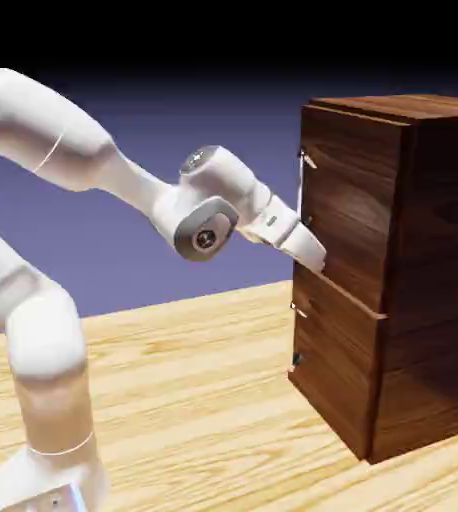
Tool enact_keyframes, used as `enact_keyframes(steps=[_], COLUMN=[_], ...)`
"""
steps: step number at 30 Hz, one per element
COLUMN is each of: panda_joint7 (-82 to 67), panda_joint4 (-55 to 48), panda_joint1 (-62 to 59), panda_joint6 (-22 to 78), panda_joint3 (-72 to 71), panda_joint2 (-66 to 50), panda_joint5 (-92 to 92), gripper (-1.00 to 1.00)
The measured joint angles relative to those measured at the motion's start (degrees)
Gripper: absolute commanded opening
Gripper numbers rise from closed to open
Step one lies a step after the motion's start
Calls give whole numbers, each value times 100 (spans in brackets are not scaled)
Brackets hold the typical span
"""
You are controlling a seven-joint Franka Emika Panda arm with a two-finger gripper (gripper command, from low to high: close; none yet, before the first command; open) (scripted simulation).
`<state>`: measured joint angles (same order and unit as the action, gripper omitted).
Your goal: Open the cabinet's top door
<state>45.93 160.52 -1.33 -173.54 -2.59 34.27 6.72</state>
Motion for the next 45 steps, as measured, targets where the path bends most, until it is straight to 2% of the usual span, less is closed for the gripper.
enact_keyframes(steps=[45], panda_joint7=[5793], panda_joint4=[-800], panda_joint1=[-3369], panda_joint6=[772], panda_joint3=[-4324], panda_joint2=[2691], panda_joint5=[11215], gripper=[0])
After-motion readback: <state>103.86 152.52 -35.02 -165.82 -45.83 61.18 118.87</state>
